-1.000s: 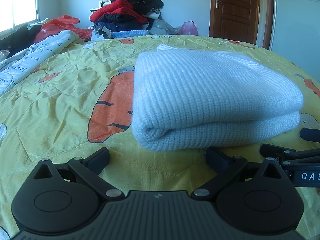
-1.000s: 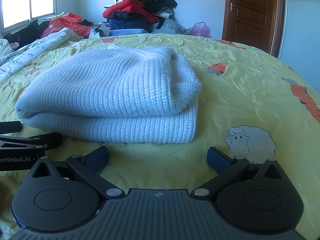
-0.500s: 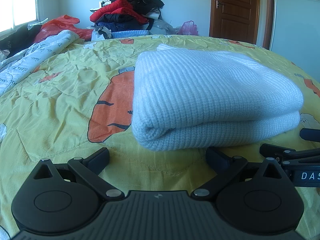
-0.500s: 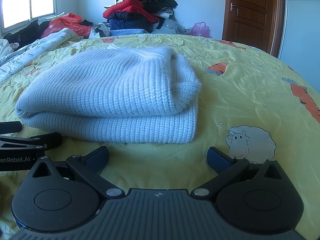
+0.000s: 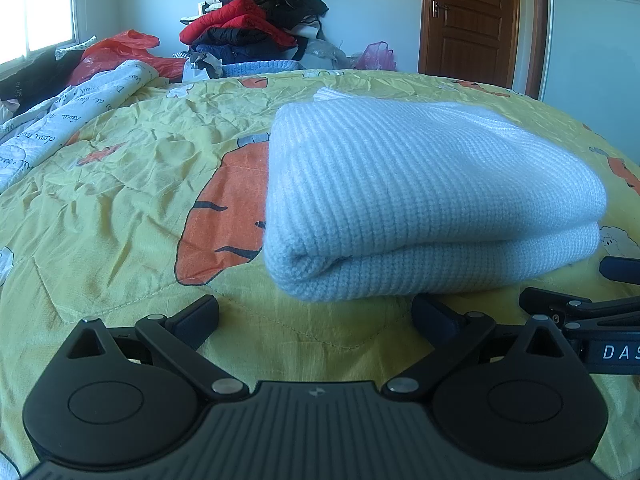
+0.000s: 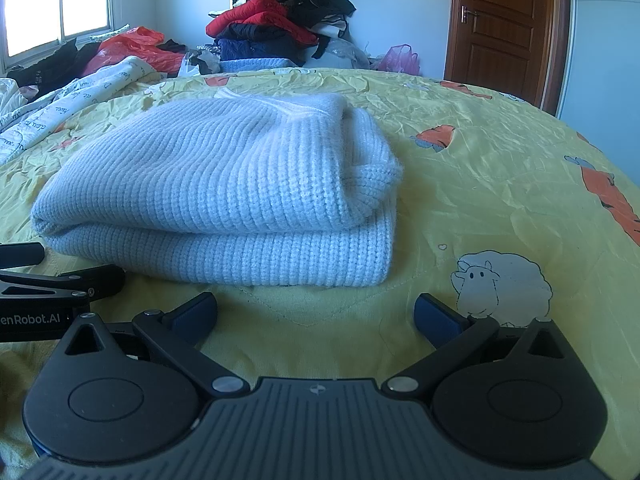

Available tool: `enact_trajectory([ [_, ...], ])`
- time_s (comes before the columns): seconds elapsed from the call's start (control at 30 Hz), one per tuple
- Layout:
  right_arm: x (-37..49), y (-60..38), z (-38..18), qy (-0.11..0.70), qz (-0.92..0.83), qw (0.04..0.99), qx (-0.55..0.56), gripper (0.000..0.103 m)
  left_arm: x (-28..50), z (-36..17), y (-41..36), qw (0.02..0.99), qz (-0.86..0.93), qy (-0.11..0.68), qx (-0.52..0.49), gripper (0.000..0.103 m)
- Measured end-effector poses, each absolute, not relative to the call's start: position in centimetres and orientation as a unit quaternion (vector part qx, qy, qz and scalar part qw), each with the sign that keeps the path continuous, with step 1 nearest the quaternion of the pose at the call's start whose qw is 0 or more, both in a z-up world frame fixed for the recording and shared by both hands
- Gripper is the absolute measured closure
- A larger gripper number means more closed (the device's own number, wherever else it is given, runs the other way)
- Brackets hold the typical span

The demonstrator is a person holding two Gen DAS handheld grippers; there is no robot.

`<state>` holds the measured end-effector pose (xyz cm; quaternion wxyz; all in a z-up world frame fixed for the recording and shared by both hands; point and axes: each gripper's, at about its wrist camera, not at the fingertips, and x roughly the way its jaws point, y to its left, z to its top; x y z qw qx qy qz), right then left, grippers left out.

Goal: Fold small clothes

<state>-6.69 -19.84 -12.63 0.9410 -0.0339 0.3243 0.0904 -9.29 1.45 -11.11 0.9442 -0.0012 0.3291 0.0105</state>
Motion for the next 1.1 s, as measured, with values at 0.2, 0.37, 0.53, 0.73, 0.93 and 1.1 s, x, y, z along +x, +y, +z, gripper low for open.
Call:
enact_trajectory([
  [0.2,-6.68,-19.85,-12.63,0.324,0.090,0.941,-0.034,0.000,-9.28,-11.12,1.45,0.944,0.010,0.329,-0.001,0.000],
  [0.37,-6.64,-19.88,-12.63,0.324,0.091,0.941,-0.034,0.000,-9.25,-11.13,1.44,0.944,0.010,0.329,-0.001,0.000],
  [0.53,-6.66,-19.68,-12.63,0.325,0.087,0.941,-0.035,0.000,-9.23,-11.14,1.43,0.944,0.011,0.329,-0.001,0.000],
  [0.73,-6.68,-19.56,-12.56,0.325,0.086,0.941,-0.034,0.000,-9.24,-11.14,1.44,0.944,0.010,0.329,-0.001,0.000],
  [0.93,-6.65,-19.59,-12.57,0.325,0.086,0.941,-0.034,0.000,-9.25,-11.14,1.45,0.944,0.010,0.329,-0.001,0.000],
  [1.1,-6.68,-19.57,-12.60,0.325,0.086,0.941,-0.034,0.000,-9.26,-11.14,1.45,0.944,0.010,0.329,-0.001,0.000],
])
